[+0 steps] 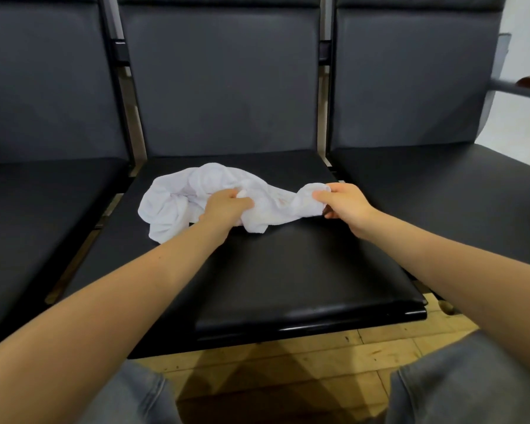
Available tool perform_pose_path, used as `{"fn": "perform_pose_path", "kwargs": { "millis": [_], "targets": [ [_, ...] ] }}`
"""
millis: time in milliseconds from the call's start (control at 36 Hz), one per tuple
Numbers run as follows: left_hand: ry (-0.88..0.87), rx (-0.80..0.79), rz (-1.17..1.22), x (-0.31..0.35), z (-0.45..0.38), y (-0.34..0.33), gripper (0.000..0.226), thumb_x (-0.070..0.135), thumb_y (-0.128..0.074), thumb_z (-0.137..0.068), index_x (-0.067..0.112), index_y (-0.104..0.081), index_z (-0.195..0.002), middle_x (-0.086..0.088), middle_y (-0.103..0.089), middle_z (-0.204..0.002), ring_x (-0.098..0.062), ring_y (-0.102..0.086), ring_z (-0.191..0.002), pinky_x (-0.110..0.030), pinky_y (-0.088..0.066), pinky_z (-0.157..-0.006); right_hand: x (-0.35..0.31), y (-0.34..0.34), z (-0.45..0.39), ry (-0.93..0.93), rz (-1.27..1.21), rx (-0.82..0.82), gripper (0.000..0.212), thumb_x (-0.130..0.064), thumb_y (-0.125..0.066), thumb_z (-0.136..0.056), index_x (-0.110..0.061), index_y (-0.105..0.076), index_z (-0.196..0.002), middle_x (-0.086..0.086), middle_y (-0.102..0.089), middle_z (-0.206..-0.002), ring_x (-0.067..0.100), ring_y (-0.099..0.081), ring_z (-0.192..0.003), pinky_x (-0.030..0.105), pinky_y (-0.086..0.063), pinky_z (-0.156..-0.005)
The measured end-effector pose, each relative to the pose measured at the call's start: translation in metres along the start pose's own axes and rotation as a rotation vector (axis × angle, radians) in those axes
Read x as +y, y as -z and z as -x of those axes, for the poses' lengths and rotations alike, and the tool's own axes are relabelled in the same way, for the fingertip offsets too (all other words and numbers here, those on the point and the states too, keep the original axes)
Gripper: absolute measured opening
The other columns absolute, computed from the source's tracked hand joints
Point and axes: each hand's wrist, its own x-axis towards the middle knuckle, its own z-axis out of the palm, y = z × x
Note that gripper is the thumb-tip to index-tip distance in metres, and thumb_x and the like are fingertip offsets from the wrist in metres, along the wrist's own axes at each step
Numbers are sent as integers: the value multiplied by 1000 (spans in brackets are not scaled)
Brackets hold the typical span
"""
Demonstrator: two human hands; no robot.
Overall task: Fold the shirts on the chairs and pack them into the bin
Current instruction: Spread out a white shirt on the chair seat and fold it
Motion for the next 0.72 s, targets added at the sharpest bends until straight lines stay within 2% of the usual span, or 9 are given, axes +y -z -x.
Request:
{"fn": "perform_pose_path", "kwargs": {
  "millis": [56,167,250,333,444,500,583,667,722],
  "targets": [
    [65,10,123,8,-1,4,15,20,-62,-84,11,-50,-80,-3,-55,-81,-12,-53,-70,-20,-45,-65,-3,2,0,-7,-48,16,20,-13,-53,-95,-7,-67,-107,6,-63,-97,16,-58,-85,23,-48,-69],
    [203,-26,588,23,2,19,12,16,-58,-91,9,-56,-101,-4,-63,-111,-17,-60,-104,-28,-47,-96,-14,8,0,-17,-240,56,13,-12,-52,-96,-16,-64,-93,2,-65,-93,15,-61,-86,30,-51,-81],
    [188,-117,825,36,11,33,11,16,-59,-93,13,-62,-102,-4,-69,-98,-18,-65,-95,-31,-52,-74,-24,12,0,-4,-386,102,13,-14,-51,-97,-18,-63,-95,0,-67,-98,17,-63,-93,35,-51,-89],
    [177,-88,997,46,15,47,15,24,-66,-90,16,-65,-103,-2,-73,-87,-19,-68,-88,-32,-54,-64,-39,16,0,40,-493,143,15,-15,-49,-99,-17,-63,-101,3,-68,-109,20,-64,-104,32,-53,-84],
    [139,-11,1033,69,22,60,14,24,-65,-92,11,-62,-95,-7,-71,-85,-23,-66,-84,-36,-53,-75,-79,21,-3,103,-551,218,26,-13,-47,-99,-8,-59,-122,8,-64,-120,23,-62,-109,30,-55,-80],
    [125,-10,1065,86,25,68,16,25,-60,-95,9,-61,-96,-8,-70,-73,-23,-64,-79,-36,-51,-70,-106,22,-6,133,-555,234,25,-11,-46,-98,-8,-61,-119,9,-64,-118,23,-62,-108,28,-55,-77],
    [-31,30,970,114,25,83,27,25,-50,-100,8,-57,-119,-9,-67,-91,-23,-62,-86,-35,-49,-77,-151,25,-8,189,-561,233,22,-8,-42,-97,-17,-62,-96,6,-65,-109,20,-64,-98,26,-54,-71],
    [-189,189,834,146,33,100,24,24,-64,-90,12,-66,-111,-2,-70,-94,-18,-65,-84,-30,-52,-72,-192,33,-13,186,-588,259,28,-9,-43,-93,-11,-64,-111,11,-67,-114,27,-64,-104,35,-54,-91],
    [-338,331,691,171,47,113,19,25,-66,-89,15,-67,-104,3,-67,-96,-13,-61,-83,-25,-48,-70,-223,40,-15,207,-629,244,36,-7,-44,-91,-6,-62,-122,12,-68,-110,28,-64,-99,36,-51,-86]
  ]
}}
